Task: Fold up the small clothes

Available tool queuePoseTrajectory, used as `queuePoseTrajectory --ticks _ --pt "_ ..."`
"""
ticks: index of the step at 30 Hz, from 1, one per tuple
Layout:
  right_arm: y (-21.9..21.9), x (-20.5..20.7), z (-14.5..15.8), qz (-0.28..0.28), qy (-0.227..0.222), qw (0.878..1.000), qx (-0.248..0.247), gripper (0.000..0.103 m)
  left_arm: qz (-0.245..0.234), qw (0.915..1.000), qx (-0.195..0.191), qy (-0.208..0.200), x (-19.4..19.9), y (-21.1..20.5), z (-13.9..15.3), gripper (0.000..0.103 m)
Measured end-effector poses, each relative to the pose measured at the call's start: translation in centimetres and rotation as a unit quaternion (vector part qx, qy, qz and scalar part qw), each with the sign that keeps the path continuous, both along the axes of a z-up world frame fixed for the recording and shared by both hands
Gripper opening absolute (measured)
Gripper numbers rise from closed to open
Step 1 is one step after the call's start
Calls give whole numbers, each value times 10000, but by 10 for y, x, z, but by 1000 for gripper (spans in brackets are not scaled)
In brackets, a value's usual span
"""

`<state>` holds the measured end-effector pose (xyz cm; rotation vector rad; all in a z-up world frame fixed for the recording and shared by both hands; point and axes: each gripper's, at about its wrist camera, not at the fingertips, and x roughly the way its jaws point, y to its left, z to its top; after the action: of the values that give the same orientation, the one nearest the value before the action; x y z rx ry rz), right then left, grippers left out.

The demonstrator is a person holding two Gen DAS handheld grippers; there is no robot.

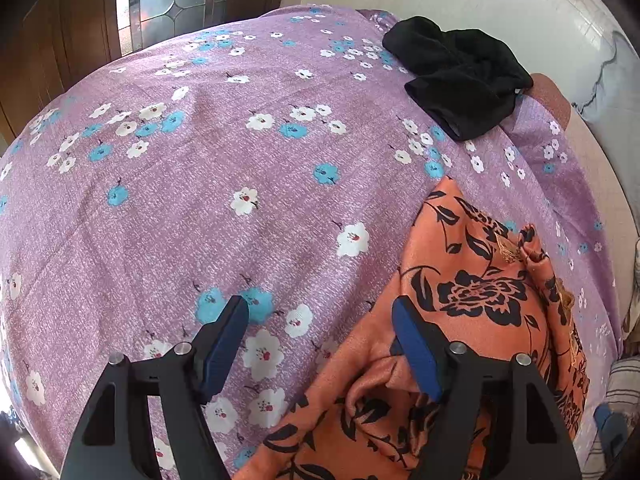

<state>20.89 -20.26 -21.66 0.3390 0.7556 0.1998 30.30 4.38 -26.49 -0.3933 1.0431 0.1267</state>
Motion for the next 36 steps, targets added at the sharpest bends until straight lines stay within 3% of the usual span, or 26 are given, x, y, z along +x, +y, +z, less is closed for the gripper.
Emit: queuePoseTrajectory --ticks 4,7,11,13,14,15,17,21,25,30,36 --pt "55 51 14 492 258 9953 -789 86 -168 9998 33 111 -1 -6 -1 75" --pt "82 84 8 481 486 9907 -1175 86 -135 9998 -77 153 -2 -2 -1 76" --pt "90 122 -16 348 940 9866 -1287 86 -217 9995 -134 195 0 0 -3 76" --pt "77 126 -29 170 1253 9853 -1147 69 -231 9994 -152 196 0 2 -3 76" --pt "66 126 -33 33 1349 9856 -1022 33 -250 9994 -141 196 -2 3 -2 76" --pt "53 121 -33 -100 1367 9878 -740 15 -266 9994 -131 200 -2 3 -1 76" --pt "22 106 -26 -353 1131 9927 -226 8 -262 9994 -130 186 -1 1 -1 75" --pt "-37 60 -10 -872 740 9933 152 7 -339 9993 24 125 -2 -8 2 75" --pt "-102 -4 -10 -1466 478 9857 674 7 -384 9988 287 -59 -7 -16 9 75" --pt "-166 -64 -57 -2047 708 9661 1408 6 -573 9963 625 -114 -12 -33 9 75" --pt "-189 -97 -107 -2363 913 9472 1965 6 -818 9888 1237 -148 -20 -54 4 76"
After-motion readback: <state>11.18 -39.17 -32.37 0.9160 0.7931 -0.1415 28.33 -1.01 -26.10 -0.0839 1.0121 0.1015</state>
